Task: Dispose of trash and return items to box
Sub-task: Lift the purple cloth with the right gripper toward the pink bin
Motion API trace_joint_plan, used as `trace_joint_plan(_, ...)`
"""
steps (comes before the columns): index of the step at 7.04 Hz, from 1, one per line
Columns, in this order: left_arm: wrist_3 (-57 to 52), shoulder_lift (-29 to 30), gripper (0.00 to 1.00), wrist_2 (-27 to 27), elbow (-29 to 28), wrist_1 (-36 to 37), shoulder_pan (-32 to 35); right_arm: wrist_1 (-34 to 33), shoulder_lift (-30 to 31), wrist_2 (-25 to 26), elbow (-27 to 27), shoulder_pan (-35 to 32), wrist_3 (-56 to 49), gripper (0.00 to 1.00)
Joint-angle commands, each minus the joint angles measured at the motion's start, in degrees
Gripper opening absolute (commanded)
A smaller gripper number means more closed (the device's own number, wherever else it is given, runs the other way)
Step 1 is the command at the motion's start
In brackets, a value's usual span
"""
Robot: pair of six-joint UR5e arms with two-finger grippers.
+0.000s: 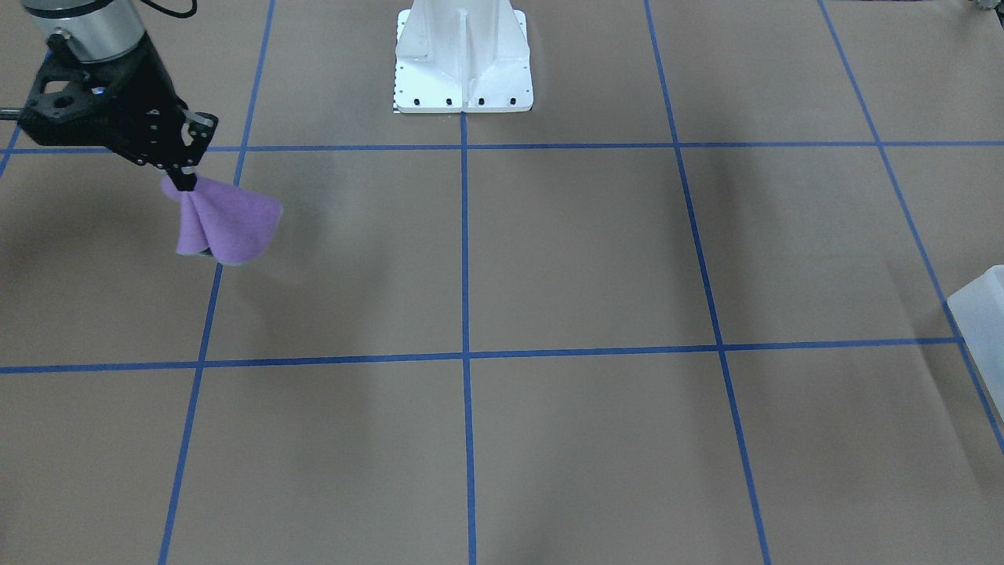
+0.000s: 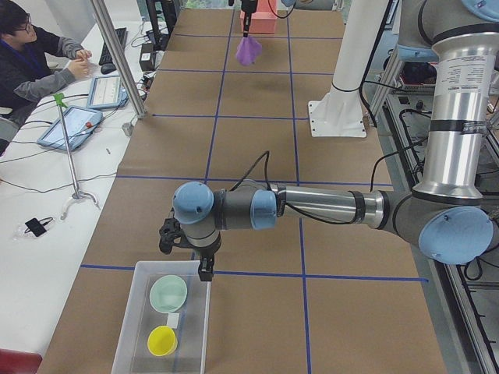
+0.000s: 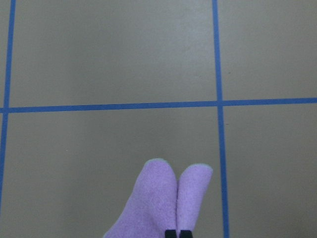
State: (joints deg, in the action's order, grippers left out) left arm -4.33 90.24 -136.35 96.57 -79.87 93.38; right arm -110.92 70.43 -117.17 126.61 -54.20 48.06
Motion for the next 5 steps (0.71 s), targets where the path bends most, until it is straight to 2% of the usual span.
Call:
trace_joint_plan(1, -0.42, -2.44, 0.99, 0.03, 4.06, 2.7, -0.74, -5.44, 3.63, -5.07, -2.13, -12.98, -20.19, 0.0)
trace_joint_plan(2, -0.42, -2.26, 0.99, 0.03, 4.24, 2.7, -0.83, -5.36, 5.49, -8.83, -5.63, -19.91, -28.9, 0.0)
trace_joint_plan(3, -0.42, -2.17, 0.99, 0.03, 4.24, 2.44, -0.92, -5.36, 7.68, -13.13, -10.63, -28.77, -41.86, 0.0)
trace_joint_plan(5, -0.07, -1.82, 0.99, -0.15, 4.33, 2.35, -2.05, -5.27, 8.84, -14.49, -23.44, -42.24, -65.87, 0.0)
